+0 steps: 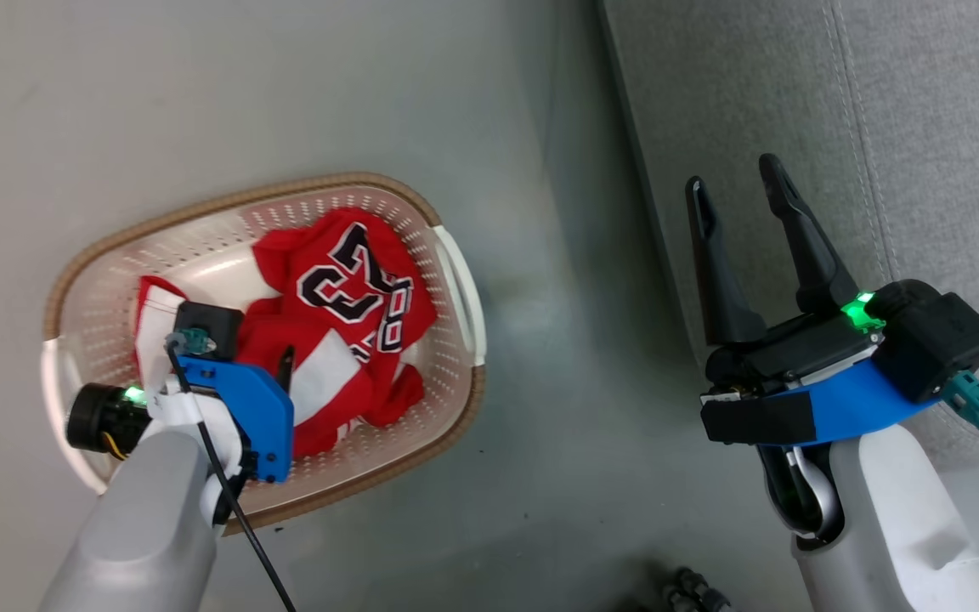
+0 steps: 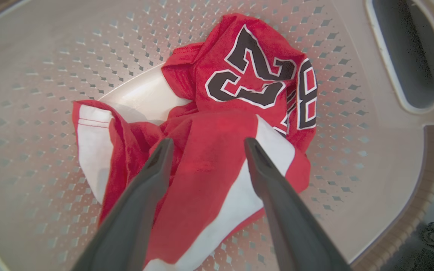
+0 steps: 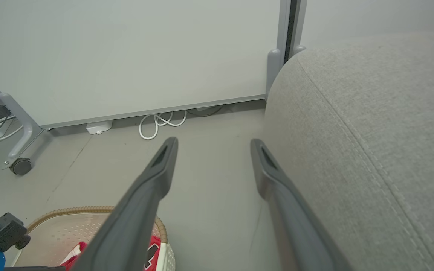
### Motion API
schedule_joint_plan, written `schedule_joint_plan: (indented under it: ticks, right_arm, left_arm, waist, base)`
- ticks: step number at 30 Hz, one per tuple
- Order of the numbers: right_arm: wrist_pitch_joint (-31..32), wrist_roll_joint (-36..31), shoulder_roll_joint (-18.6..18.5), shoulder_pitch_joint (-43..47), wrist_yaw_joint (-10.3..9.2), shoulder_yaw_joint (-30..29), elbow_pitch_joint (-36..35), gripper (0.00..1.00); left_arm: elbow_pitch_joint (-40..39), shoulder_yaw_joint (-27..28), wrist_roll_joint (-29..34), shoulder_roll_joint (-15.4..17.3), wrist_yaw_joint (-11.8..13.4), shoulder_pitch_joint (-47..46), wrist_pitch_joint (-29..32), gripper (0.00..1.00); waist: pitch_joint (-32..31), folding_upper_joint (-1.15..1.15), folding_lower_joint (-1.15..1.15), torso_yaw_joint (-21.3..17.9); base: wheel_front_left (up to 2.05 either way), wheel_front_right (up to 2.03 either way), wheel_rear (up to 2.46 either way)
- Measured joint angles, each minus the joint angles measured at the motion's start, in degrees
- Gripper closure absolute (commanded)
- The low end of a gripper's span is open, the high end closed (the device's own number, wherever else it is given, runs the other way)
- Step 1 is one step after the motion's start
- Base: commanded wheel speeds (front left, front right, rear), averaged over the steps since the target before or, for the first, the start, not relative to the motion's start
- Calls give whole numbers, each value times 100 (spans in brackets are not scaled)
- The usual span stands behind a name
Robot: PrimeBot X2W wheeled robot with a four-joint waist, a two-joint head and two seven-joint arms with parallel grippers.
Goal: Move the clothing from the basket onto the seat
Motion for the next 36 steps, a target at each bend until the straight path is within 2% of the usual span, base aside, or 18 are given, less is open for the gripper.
schedule_joint_plan:
  ticks: [7,15,16,17,18,36]
  right_arm:
    - [-68,178,0,-51,0,154,79,0]
    - [-82,269,0,-116,0,255,131,0]
    - [-82,287,0,-116,0,257,129,0]
    - [-82,288,0,-116,0,257,123,0]
    - [-82,291,0,-116,0,255,116,0]
    - [-90,234,0,-111,0,167,222,0]
  left_arm:
    - [386,-12,52,85,198,-283,194,0]
    - [793,67,-181,-40,293,-355,628,0]
    - [813,66,-185,-37,293,-355,628,25]
    - [827,60,-191,-37,291,-355,631,79]
    - [846,56,-214,-40,282,-355,653,100]
    - [928,-82,-527,-188,69,-320,470,100]
  waist:
    - [285,0,-1,-270]
    - [357,0,-1,-385]
    - [355,0,-1,-395]
    - [352,0,-1,-404]
    - [350,0,-1,-412]
    - [86,0,-1,-338]
  base:
    - [0,0,0]
    - [0,0,0]
    - [0,0,0]
    - [0,0,0]
    - [0,0,0]
    - [0,0,0]
